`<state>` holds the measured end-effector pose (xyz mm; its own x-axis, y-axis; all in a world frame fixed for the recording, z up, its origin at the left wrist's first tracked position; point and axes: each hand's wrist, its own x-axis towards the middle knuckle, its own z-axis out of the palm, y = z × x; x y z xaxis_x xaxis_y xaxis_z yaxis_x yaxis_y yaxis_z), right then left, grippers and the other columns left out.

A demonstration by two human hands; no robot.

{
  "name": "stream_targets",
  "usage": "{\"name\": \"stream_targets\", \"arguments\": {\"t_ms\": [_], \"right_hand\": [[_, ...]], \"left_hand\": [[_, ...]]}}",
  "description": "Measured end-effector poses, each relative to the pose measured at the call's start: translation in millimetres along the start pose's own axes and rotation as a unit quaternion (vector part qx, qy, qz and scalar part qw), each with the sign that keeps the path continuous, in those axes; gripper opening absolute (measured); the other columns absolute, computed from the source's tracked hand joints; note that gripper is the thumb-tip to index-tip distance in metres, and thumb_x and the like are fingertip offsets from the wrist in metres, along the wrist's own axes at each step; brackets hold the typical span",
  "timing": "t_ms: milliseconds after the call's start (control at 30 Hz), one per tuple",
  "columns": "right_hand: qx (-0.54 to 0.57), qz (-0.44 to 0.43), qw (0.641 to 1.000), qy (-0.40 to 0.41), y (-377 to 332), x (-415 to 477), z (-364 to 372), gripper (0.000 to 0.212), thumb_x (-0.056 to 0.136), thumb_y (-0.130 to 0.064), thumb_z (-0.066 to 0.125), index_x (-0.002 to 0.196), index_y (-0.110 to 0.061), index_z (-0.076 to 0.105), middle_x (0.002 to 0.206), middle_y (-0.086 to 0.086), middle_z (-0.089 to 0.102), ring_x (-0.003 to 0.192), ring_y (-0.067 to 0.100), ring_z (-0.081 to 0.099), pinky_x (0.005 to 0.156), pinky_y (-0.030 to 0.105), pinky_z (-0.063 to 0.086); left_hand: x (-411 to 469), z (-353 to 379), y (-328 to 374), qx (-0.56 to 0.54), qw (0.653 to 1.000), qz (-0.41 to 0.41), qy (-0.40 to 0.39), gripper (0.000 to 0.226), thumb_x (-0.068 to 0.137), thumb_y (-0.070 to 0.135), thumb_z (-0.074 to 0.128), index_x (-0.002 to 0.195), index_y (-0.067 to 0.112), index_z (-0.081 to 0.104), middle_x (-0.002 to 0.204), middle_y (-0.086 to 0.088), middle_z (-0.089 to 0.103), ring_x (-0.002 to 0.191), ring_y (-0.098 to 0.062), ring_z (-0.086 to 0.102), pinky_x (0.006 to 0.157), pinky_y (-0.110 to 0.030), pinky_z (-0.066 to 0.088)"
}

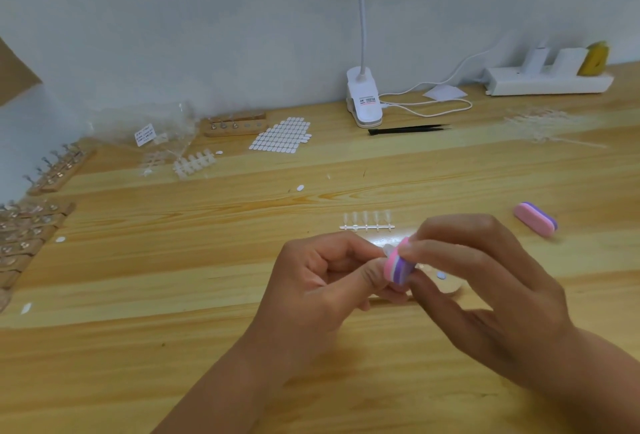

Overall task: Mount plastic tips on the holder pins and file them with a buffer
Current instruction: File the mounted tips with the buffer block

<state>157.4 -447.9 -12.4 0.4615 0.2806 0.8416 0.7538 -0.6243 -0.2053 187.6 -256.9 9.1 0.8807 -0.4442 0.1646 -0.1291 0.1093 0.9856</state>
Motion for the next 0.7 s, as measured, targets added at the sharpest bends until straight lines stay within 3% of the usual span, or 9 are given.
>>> {"name": "stream_targets", "arguments": {"t_ms": [133, 367, 500, 600, 700], "right_hand": [[-0.004, 0.021, 1.000, -0.008, 10, -1, -1, 0.022, 0.096, -0.006, 0.063, 0.117, -0.010, 0.060, 0.103, 0.011, 0.065, 0.098, 0.019, 0.062, 0.087, 0.029, 0.050], [-0.023, 0.032, 0.999, -0.007, 15, -2, -1, 0.019, 0.096, -0.004, 0.062, 0.113, -0.012, 0.065, 0.108, 0.005, 0.063, 0.101, 0.016, 0.061, 0.091, 0.026, 0.049], [-0.009, 0.037, 0.999, 0.023, 9, 2, -2, 0.023, 0.093, -0.006, 0.065, 0.114, -0.015, 0.064, 0.110, -0.002, 0.060, 0.106, 0.009, 0.060, 0.097, 0.016, 0.042], [0.000, -0.005, 1.000, -0.002, 3, -3, 1, 0.024, 0.095, -0.004, 0.064, 0.118, -0.009, 0.060, 0.112, 0.003, 0.059, 0.105, 0.015, 0.060, 0.096, 0.021, 0.045], [-0.018, 0.011, 1.000, -0.003, 12, 0, -1, 0.024, 0.096, -0.003, 0.062, 0.118, -0.010, 0.059, 0.111, 0.004, 0.059, 0.103, 0.017, 0.060, 0.091, 0.028, 0.050]], "left_hand": [[2, -3, -2, -0.013, 1.000, -0.017, -0.015, 0.010, 0.086, 0.014, 0.068, 0.083, 0.005, 0.071, 0.078, -0.012, 0.075, 0.072, -0.028, 0.074, 0.056, -0.025, 0.049], [2, -5, -2, -0.009, 1.000, -0.007, -0.028, 0.018, 0.087, 0.023, 0.065, 0.089, 0.008, 0.074, 0.080, -0.011, 0.076, 0.074, -0.028, 0.075, 0.058, -0.025, 0.051], [2, -4, 1, -0.023, 0.999, 0.004, -0.049, 0.022, 0.092, 0.023, 0.057, 0.089, 0.007, 0.071, 0.077, -0.011, 0.074, 0.070, -0.028, 0.073, 0.057, -0.027, 0.051], [1, -2, 1, -0.030, 0.997, 0.001, -0.067, 0.020, 0.097, 0.019, 0.053, 0.086, 0.012, 0.068, 0.069, -0.007, 0.069, 0.063, -0.025, 0.070, 0.054, -0.027, 0.049], [2, -3, 1, -0.028, 0.997, -0.016, -0.067, 0.024, 0.098, 0.016, 0.046, 0.082, 0.014, 0.064, 0.062, -0.003, 0.063, 0.059, -0.023, 0.067, 0.051, -0.028, 0.046]]}}
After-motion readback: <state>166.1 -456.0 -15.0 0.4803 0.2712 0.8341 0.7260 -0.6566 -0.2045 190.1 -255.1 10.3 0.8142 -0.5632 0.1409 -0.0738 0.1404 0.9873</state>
